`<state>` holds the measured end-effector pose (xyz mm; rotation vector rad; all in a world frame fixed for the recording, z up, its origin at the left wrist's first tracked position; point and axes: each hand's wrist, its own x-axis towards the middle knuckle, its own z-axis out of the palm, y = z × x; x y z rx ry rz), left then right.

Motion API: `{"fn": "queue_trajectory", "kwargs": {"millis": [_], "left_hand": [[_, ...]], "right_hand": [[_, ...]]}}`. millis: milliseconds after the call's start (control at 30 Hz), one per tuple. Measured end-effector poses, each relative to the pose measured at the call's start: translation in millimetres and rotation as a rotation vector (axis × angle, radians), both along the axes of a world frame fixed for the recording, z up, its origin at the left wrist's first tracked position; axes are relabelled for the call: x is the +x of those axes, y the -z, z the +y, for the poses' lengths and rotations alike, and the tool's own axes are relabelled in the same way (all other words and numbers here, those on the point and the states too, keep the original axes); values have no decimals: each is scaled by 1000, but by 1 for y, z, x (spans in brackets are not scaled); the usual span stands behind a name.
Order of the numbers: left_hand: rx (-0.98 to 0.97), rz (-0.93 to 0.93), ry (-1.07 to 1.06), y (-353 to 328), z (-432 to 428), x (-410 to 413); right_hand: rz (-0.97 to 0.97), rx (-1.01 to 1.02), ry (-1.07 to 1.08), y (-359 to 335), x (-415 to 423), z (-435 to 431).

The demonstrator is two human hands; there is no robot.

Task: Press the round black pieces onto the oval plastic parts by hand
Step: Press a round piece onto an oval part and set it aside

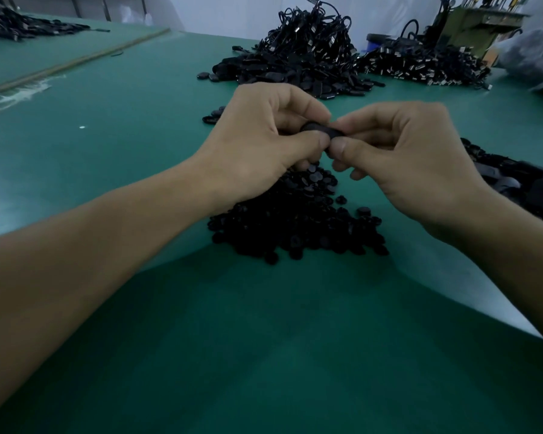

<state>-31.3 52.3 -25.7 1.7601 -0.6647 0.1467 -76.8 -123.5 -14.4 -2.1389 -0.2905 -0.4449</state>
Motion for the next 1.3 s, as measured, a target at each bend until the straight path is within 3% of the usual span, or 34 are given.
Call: {"fn": "queue_trajectory", "kwargs": {"millis": [333,667,1000,1067,1200,1300], "left_hand": [[-64,101,-6,-1,1,-1],[-40,45,-16,-3,-1,-2],[3,-9,-45,-1,0,6],[27,3,-115,3,3,15],[-8,71,-310,11,16,39],[-68,108,-433,11,26,56]], "right_hand": [[42,32,29,0,1,-2],[34,-8,124,0,2,2],[39,-9,25,-1,2,-3],[57,-92,56,1,4,-5],[60,-561,279,-3,9,-24],[194,-807,488,-9,10,-53]]}}
